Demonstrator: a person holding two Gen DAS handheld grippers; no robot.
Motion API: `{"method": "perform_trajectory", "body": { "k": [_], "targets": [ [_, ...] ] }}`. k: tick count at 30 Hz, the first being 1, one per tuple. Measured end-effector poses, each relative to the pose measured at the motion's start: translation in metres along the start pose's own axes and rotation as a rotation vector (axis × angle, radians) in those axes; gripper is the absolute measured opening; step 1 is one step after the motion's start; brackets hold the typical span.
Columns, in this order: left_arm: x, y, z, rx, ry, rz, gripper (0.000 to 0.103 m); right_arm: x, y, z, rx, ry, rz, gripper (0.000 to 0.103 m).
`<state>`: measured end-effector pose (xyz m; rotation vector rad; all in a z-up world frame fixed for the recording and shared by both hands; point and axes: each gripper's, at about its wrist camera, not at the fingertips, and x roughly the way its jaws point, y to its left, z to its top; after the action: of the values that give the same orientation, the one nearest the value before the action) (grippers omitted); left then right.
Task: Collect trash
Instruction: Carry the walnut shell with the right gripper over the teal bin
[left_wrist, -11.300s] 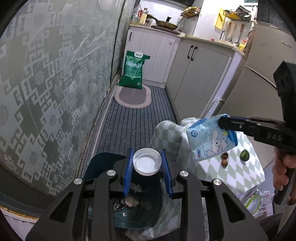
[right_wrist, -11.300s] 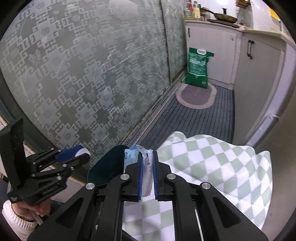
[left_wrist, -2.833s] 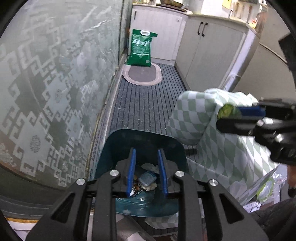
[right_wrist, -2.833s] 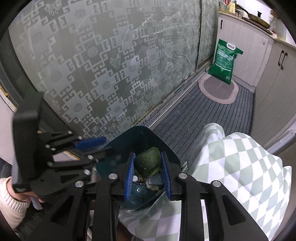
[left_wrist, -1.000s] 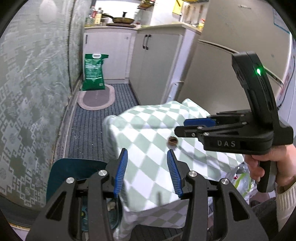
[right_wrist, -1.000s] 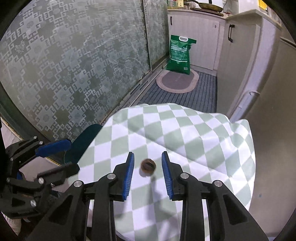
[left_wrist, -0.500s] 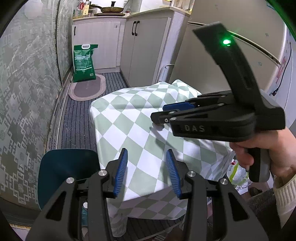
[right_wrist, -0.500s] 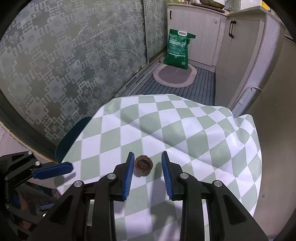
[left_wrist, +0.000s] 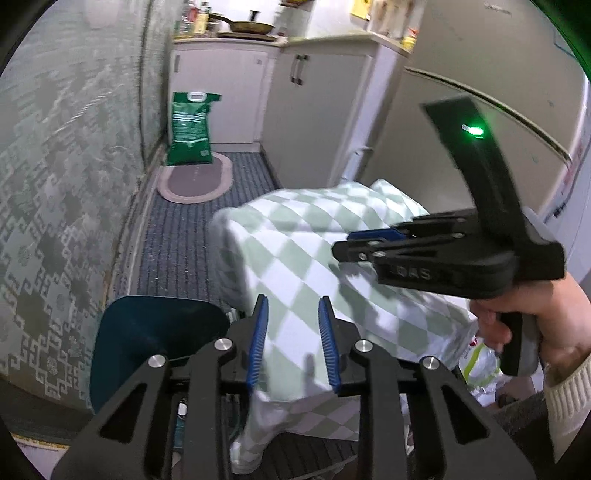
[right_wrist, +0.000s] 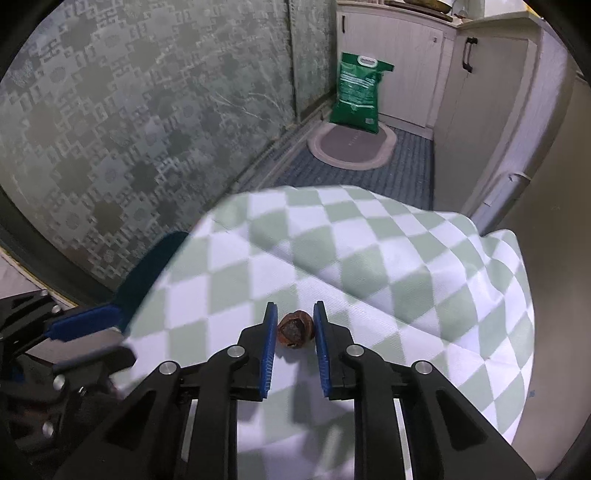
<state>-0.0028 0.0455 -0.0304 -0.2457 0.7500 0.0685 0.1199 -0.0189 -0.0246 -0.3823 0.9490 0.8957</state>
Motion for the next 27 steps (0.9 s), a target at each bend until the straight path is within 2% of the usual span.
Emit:
{"method": "perform_trajectory", "body": {
  "k": [7, 10, 14, 24, 27],
  "targets": [
    [-0.010, 0.027, -0.005, -0.037, 0.006, 0.042, 0.024, -0.013, 0.048, 0.019, -0.057, -0.051, 0.116, 0.020],
    [-0.014, 0.040, -0.009, -0.044, 0.018, 0.065, 0.015, -0.012, 0.067, 0.025, -0.081, -0.050, 0.153, 0.020],
    [-0.018, 0.061, -0.017, -0.064, 0.045, 0.109, 0.006, 0.000, 0.087, 0.032, -0.102, -0.024, 0.181, 0.020],
    [-0.027, 0.092, -0.030, -0.092, 0.089, 0.143, 0.001, 0.029, 0.121, 0.039, -0.132, 0.051, 0.228, 0.020],
    [-0.027, 0.098, -0.033, -0.098, 0.100, 0.153, 0.001, 0.036, 0.129, 0.039, -0.137, 0.073, 0.239, 0.024]
  ]
}}
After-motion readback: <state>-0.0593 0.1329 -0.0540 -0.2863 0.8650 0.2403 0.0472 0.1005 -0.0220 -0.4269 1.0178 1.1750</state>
